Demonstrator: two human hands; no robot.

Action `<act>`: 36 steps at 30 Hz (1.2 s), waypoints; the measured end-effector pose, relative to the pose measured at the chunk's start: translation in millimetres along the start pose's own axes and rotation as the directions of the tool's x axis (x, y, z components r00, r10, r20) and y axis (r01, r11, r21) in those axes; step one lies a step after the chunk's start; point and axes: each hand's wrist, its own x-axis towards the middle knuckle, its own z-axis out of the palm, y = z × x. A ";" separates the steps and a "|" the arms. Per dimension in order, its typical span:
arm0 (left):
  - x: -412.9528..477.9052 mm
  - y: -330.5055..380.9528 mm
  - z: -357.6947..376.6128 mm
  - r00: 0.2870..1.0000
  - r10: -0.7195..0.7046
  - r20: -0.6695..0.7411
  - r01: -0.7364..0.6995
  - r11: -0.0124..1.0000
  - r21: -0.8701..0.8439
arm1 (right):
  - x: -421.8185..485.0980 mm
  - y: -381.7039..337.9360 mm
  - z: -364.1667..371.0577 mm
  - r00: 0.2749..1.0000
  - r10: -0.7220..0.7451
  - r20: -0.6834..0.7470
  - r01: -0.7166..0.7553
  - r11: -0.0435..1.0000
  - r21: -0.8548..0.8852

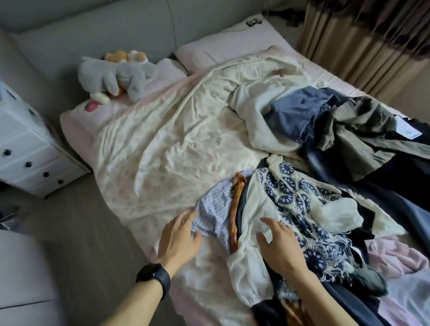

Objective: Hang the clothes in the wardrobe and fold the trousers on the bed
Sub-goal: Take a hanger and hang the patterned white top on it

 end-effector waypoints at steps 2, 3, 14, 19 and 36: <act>17.3 -11.2 9.5 0.999 -0.016 0.041 0.015 1.000 0.009 | 26.4 1.6 14.7 0.996 0.075 0.049 -0.075 0.997 -0.018; 29.0 -16.9 14.7 0.998 -0.023 0.064 0.022 1.000 0.011 | 41.8 2.8 21.6 0.991 0.122 0.054 -0.121 0.992 -0.023; 151.8 -60.6 71.5 0.935 -0.028 0.354 -0.036 0.984 0.175 | 142.2 46.2 69.1 0.873 0.487 -0.036 -0.488 0.873 -0.002; 160.1 -59.6 70.4 0.915 -0.062 0.400 -0.009 0.985 0.172 | 123.8 32.4 38.1 0.881 0.444 -0.165 -0.382 0.872 0.307; 58.3 153.6 -71.6 0.885 0.463 0.048 -0.445 0.871 -0.208 | -33.7 -28.4 -194.4 0.967 0.073 -0.245 0.168 0.542 0.824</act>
